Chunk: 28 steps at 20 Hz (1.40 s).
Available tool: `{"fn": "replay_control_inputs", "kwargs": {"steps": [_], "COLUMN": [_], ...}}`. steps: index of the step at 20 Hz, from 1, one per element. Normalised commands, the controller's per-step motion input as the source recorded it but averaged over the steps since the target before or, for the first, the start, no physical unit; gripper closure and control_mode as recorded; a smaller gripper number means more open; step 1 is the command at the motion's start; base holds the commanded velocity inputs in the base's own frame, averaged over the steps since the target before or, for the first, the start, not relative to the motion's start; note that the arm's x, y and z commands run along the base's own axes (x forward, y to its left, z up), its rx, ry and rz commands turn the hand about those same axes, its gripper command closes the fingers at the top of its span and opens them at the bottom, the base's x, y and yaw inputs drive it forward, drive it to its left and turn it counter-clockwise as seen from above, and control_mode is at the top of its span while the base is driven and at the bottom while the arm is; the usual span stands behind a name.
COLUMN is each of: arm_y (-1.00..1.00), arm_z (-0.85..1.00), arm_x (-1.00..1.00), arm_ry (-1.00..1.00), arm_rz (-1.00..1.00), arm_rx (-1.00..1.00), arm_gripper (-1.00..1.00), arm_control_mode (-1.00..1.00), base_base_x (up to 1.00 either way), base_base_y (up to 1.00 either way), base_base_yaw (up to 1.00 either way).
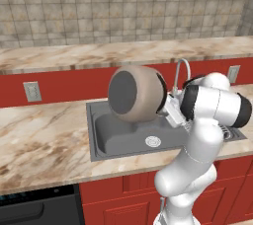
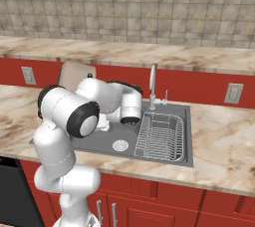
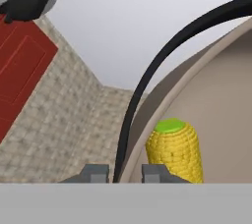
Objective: Dump the corn from the pot into the sink. Then turn on the water and wash the corn. Then turn off the water and put the corn back in the pot.
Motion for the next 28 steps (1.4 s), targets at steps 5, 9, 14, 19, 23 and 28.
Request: {"fn": "replay_control_inputs", "kwargs": {"steps": [5,9,14,19,23,28], "arm_y": [0.0,0.0,0.0,0.0,0.0,0.0], "arm_z": [0.0,0.0,0.03,0.23,0.15,0.1], "arm_x": [0.0,0.0,-0.01,-0.21,-0.16,0.0], "arm_ry": [0.14,0.13,0.01,-0.1,-0.02,0.21], "arm_rz": [0.08,0.07,0.06,0.04,0.02,0.11], "arm_rx": [0.38,0.36,0.23,-0.05,-0.07,0.25], "arm_gripper": [1.0,1.0,1.0,1.0,1.0,1.0], "arm_control_mode": [-1.0,-1.0,-1.0,-1.0,-1.0,-1.0], "base_base_x": [0.0,0.0,0.0,0.0,0.0,0.0], "base_base_y": [0.0,0.0,0.0,0.0,0.0,0.0], "base_base_yaw": [0.0,0.0,0.0,0.0,0.0,0.0]}}
